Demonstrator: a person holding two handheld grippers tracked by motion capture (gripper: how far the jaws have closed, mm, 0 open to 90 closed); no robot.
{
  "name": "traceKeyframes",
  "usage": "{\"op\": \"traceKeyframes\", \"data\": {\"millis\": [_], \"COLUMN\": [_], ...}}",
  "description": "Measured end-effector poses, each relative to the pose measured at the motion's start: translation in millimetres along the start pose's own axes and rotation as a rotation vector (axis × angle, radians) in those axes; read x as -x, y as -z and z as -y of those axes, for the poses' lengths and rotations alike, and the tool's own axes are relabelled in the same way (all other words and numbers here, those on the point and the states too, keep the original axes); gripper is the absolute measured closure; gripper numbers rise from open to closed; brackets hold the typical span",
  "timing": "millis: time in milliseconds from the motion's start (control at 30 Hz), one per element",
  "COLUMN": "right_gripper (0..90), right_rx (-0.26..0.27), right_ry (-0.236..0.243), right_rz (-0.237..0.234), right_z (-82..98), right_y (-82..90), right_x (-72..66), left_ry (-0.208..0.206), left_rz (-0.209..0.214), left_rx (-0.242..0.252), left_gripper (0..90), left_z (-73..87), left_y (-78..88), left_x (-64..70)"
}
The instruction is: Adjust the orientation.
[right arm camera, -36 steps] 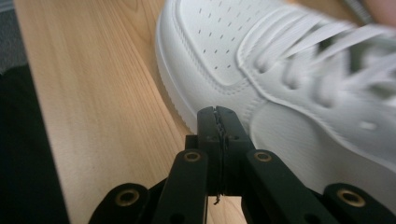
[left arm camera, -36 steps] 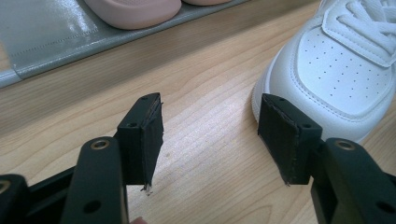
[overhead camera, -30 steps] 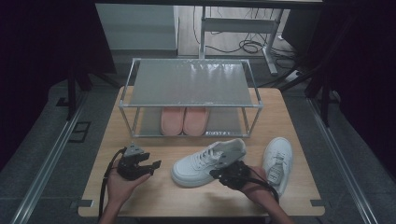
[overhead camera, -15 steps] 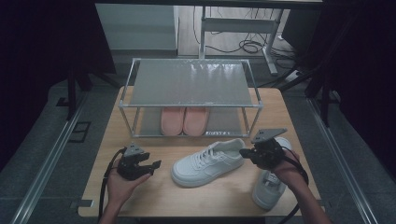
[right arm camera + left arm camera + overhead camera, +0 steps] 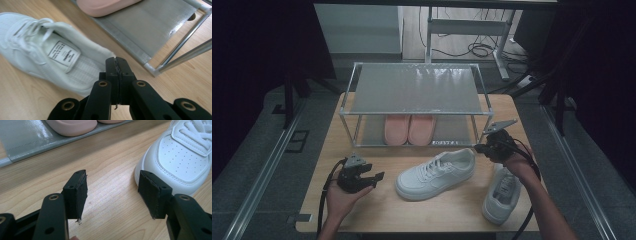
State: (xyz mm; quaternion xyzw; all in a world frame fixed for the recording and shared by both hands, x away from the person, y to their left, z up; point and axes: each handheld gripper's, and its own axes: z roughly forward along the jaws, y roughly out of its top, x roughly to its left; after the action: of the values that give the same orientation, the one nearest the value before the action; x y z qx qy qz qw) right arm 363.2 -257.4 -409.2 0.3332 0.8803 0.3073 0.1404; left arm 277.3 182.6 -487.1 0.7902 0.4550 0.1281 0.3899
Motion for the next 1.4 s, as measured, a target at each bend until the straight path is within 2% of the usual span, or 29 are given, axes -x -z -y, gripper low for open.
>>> {"op": "traceKeyframes", "data": {"millis": [167, 700, 1133, 1400], "right_gripper": [89.6, 89.6, 89.7, 89.7], "right_rx": [-0.002, -0.02, -0.059, -0.078], "right_ry": [0.006, -0.051, -0.055, -0.049], "right_rz": [-0.006, -0.002, -0.017, -0.026], "right_z": [-2.4, -5.2, -8.5, -17.1], "right_y": [-8.1, -32.3, -47.4, -57.0], "right_x": [6.4, 16.6, 17.3, 15.6], "left_ry": [-0.004, -0.007, -0.005, -0.004], "left_rz": [0.004, 0.005, 0.0, 0.0], "left_rx": [0.002, -0.001, 0.0, -0.002], "left_gripper": [41.0, 41.0, 41.0, 41.1], "left_z": [0.1, 0.5, 1.0, 1.3], "left_y": [-0.1, -1.4, -1.8, -2.5], "left_x": [-0.1, 0.5, -0.5, -0.6]}}
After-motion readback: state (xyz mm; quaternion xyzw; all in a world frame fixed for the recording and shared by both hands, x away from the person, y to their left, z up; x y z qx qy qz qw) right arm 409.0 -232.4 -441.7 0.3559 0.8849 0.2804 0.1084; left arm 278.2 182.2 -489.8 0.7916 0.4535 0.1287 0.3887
